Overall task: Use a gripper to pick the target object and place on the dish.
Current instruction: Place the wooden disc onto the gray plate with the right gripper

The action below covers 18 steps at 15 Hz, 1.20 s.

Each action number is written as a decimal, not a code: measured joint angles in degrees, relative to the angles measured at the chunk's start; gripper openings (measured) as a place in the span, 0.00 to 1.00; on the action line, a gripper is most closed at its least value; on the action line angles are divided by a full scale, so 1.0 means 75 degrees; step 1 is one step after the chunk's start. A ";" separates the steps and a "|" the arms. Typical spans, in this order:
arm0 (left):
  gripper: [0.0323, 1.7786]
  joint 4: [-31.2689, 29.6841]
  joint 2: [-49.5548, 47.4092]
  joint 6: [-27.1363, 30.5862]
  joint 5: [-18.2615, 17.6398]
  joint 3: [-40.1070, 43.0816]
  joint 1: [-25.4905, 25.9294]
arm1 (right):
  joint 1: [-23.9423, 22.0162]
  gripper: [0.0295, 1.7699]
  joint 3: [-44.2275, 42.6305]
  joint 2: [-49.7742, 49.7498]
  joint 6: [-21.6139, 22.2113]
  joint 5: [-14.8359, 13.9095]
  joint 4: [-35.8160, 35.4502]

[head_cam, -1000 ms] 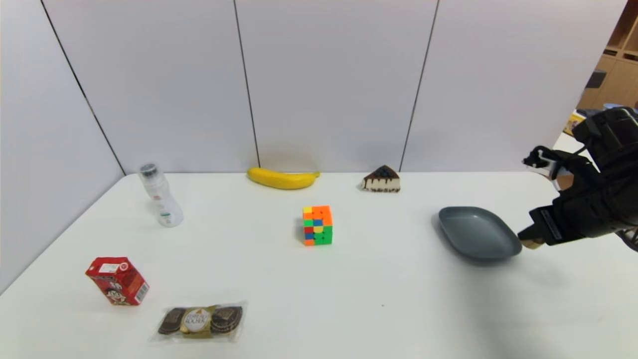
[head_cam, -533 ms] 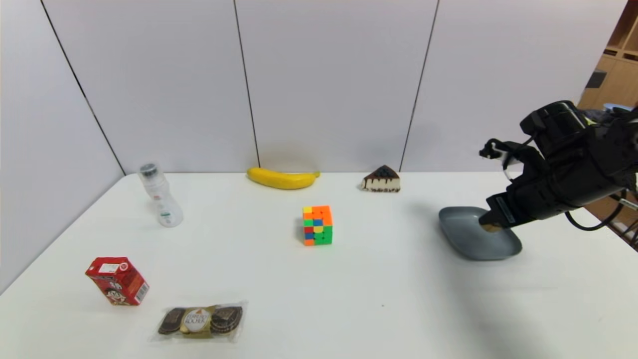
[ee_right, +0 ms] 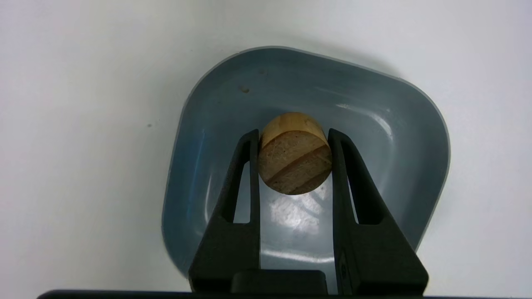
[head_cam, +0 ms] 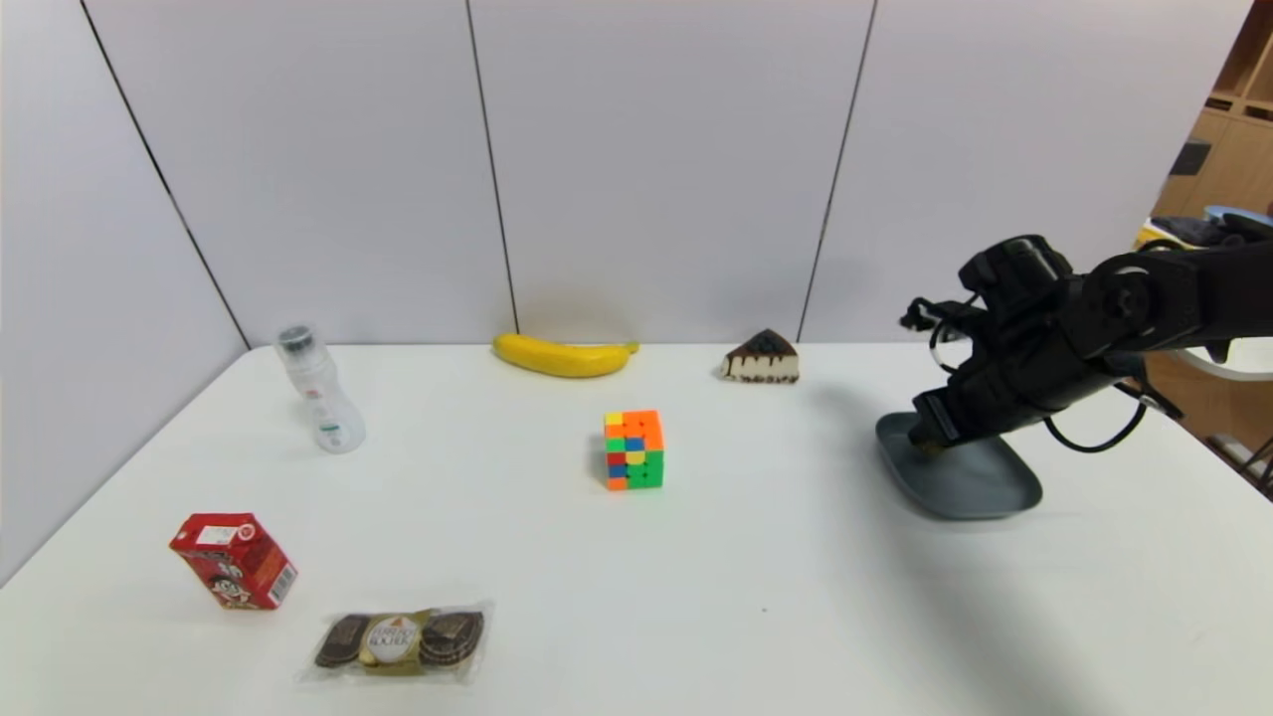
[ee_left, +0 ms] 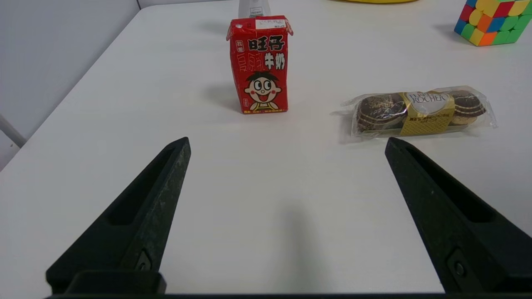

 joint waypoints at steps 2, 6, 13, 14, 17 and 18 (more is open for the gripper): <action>0.95 0.0000 0.0000 0.0000 -0.0003 0.0000 0.0000 | 0.0000 0.25 -0.0089 0.0202 0.0007 -0.0091 0.0008; 0.95 0.0000 0.0000 0.0000 0.0000 0.0000 0.0000 | 0.0000 0.25 -0.0130 0.0297 0.0029 -0.0094 0.0005; 0.95 0.0000 0.0000 -0.0003 0.0003 0.0000 0.0000 | 0.0020 0.68 -0.0236 0.0221 0.0080 -0.0085 0.0033; 0.95 0.0000 0.0000 -0.0003 -0.0003 0.0000 0.0000 | 0.0020 0.71 -0.0236 0.0137 0.0076 -0.0080 0.0075; 0.95 0.0000 0.0000 -0.0005 -0.0003 0.0000 0.0000 | 0.0016 0.79 -0.0052 -0.0519 0.0099 -0.0070 0.0258; 0.95 0.0000 0.0000 -0.0003 -0.0007 0.0000 0.0000 | 0.0011 0.81 0.0114 -0.0900 0.0111 -0.0068 0.0341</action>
